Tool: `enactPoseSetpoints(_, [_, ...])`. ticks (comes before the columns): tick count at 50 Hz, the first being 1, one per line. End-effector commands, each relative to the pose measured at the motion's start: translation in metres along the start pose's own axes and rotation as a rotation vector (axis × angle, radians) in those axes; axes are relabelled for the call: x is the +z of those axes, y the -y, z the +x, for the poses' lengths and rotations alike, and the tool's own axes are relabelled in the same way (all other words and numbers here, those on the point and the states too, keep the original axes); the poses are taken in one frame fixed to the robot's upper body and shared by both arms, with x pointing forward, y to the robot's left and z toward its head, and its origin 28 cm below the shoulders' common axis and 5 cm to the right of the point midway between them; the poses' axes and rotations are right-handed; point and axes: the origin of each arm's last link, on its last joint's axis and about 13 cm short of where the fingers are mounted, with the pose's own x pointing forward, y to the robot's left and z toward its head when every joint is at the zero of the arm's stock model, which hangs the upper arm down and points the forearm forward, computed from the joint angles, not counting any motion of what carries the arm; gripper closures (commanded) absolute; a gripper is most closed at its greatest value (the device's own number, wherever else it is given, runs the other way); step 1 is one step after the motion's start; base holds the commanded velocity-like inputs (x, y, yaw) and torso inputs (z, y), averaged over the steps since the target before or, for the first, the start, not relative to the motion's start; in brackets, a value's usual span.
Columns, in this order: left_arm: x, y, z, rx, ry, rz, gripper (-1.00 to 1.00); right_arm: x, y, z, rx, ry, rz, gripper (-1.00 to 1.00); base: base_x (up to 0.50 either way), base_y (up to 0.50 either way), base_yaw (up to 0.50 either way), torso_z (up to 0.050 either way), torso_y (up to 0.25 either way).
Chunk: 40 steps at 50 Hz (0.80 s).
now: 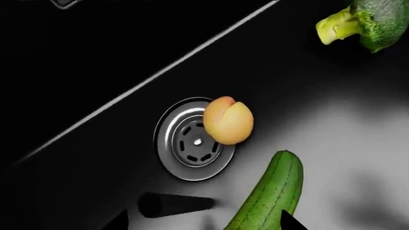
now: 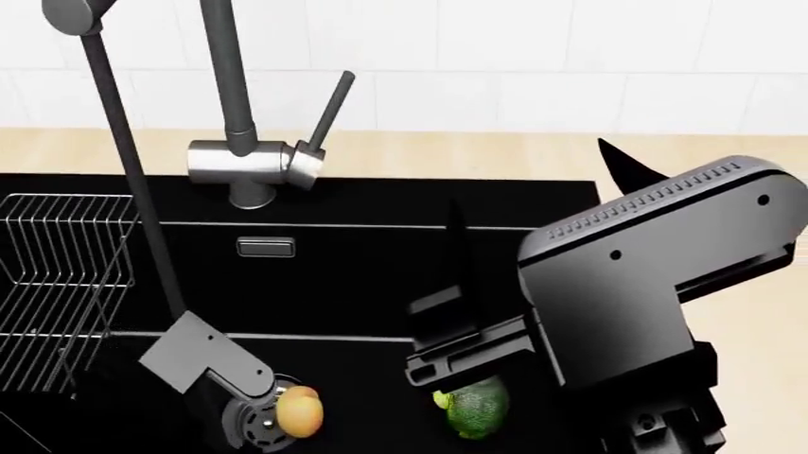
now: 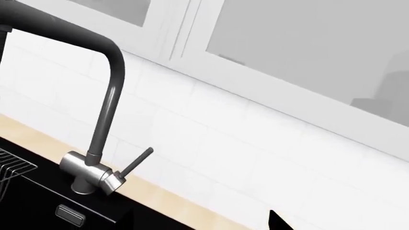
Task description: Pick the cucumbers and broccolis from the sink and place them in one bowl. Place the apricot in the other bowl. Then turn off the sink faucet.
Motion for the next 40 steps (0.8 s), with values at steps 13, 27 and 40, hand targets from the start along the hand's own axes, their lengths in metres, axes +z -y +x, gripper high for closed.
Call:
enactPoseSetpoints(13, [0.009,0.008,0.008,-0.053,-0.070,0.113,-1.00,0.000,-0.003,0.007,0.007,0.030,0.039,-1.00,0.00,0.00,0.00,0.000,0.000])
enactPoseSetpoints(27, [0.018,0.007,0.015,-0.049,-0.099,0.180,-1.00,0.002,-0.005,0.009,0.018,0.039,0.046,-1.00,0.00,0.00,0.00,0.000,0.000])
enactPoseSetpoints(40, [0.025,0.006,0.033,-0.039,-0.128,0.204,-1.00,-0.005,-0.005,0.010,0.018,0.039,0.065,-1.00,0.00,0.00,0.00,0.000,0.000])
